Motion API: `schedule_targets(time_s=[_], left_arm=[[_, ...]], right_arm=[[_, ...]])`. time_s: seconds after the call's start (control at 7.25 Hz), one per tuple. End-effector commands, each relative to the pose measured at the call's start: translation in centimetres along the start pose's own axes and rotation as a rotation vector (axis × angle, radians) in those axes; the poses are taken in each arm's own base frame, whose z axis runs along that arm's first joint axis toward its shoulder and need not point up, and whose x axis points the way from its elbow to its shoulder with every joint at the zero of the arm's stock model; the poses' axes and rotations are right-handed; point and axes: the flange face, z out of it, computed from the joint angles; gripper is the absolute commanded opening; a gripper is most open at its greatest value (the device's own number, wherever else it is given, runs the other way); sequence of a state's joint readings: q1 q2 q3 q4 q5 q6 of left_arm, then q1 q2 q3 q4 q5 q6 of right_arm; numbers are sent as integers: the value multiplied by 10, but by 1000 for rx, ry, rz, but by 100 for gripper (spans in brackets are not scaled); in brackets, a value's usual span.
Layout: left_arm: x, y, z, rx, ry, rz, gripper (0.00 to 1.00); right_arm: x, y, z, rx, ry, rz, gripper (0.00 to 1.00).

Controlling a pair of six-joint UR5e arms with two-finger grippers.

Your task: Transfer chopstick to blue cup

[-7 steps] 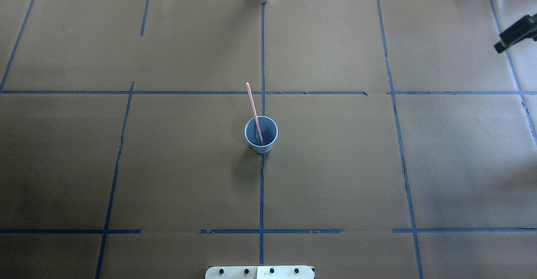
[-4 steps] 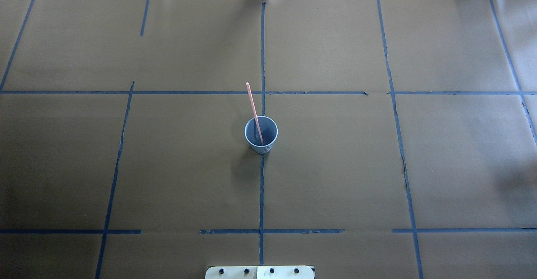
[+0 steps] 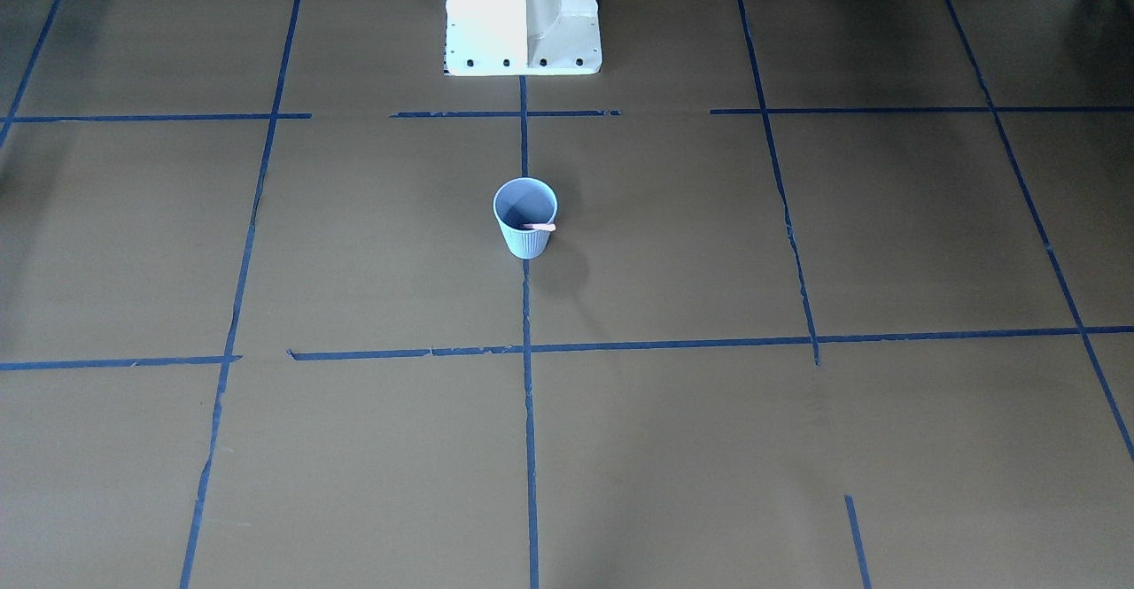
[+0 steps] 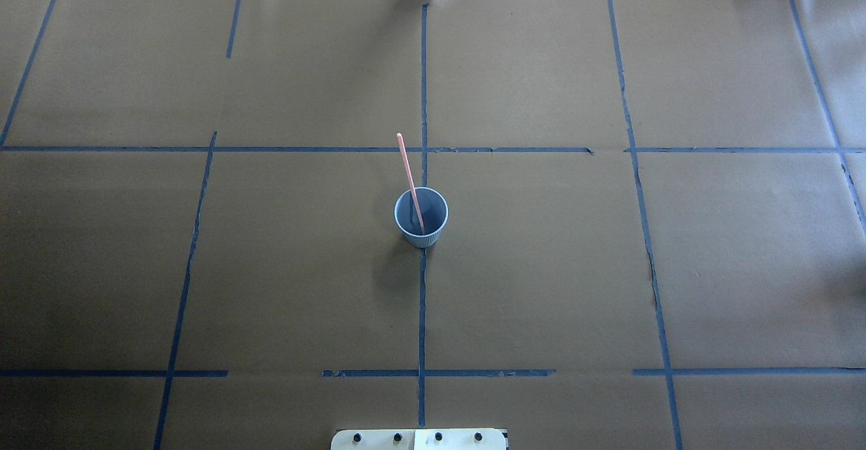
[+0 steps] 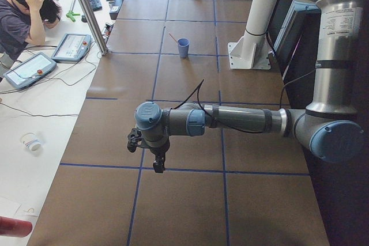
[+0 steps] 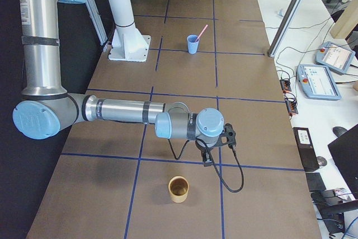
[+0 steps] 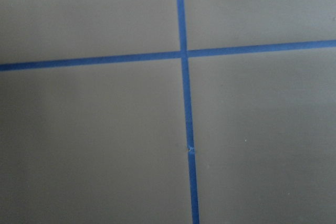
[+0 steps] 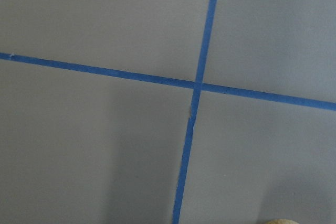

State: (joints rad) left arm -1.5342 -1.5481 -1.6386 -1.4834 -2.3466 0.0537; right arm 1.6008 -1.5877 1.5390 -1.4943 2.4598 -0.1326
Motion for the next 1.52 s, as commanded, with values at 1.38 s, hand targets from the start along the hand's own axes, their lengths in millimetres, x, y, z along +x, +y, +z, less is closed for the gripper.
schedule_targets(time_s=[1.38], left_arm=[[-44, -1, -21, 61, 48, -1, 100]], right_arm=[[12, 7, -5, 30, 9, 108, 100]])
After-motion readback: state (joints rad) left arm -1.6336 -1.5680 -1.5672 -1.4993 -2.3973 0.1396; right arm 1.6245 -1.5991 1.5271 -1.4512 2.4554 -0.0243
